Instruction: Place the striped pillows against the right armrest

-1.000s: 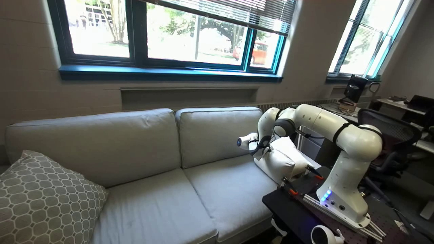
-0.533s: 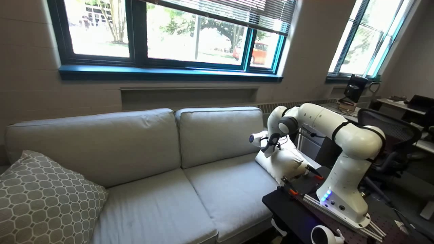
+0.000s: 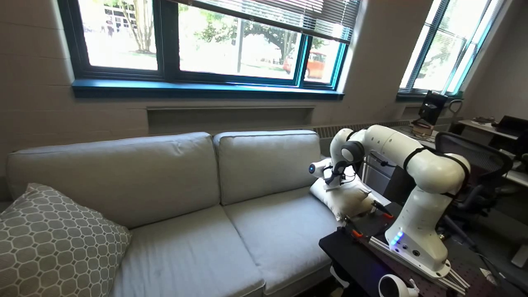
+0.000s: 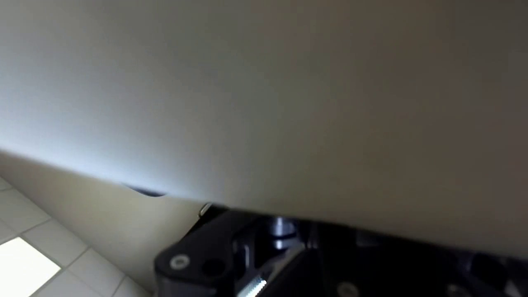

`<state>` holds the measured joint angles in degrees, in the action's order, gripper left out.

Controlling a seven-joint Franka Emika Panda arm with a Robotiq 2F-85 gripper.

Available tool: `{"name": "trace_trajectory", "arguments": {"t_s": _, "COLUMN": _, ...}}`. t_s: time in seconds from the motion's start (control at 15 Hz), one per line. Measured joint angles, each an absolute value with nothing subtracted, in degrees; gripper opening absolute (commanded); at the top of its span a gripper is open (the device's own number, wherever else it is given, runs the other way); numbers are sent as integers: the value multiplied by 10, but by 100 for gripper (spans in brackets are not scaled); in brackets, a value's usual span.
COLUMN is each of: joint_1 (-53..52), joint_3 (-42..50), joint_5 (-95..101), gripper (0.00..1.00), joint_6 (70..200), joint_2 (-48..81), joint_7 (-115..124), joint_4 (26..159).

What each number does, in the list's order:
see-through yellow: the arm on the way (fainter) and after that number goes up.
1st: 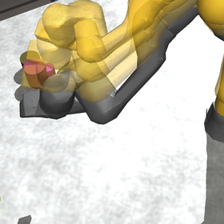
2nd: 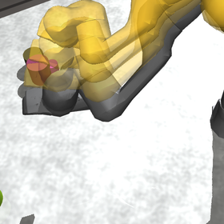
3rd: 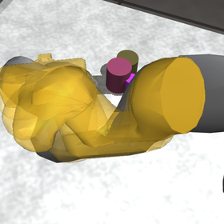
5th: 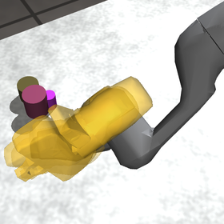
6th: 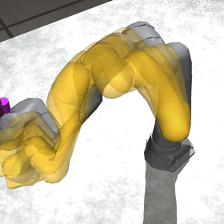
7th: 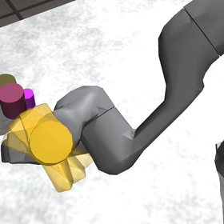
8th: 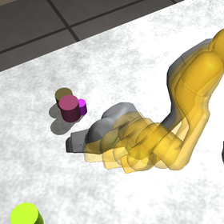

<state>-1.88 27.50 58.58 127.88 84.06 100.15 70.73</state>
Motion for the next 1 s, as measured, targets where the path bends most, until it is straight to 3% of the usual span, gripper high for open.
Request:
{"name": "trace_trajectory", "arguments": {"t_s": 0.47, "joint_1": 14, "joint_3": 259, "joint_5": 634, "gripper": 5, "joint_6": 1255, "joint_2": 840, "joint_7": 1195, "joint_4": 713}}
{"name": "trace_trajectory", "arguments": {"t_s": 0.53, "joint_1": 19, "joint_3": 257, "joint_5": 635, "gripper": 31, "joint_6": 1251, "joint_2": 840, "joint_7": 1210, "joint_4": 713}}
{"name": "trace_trajectory", "arguments": {"t_s": 0.67, "joint_1": 29, "joint_3": 255, "joint_5": 635, "gripper": 38, "joint_6": 1249, "joint_2": 840, "joint_7": 1234, "joint_4": 713}}
{"name": "trace_trajectory", "arguments": {"t_s": 1.0, "joint_1": 40, "joint_3": 257, "joint_5": 623, "gripper": 76, "joint_6": 1248, "joint_2": 837, "joint_7": 1279, "joint_4": 713}}
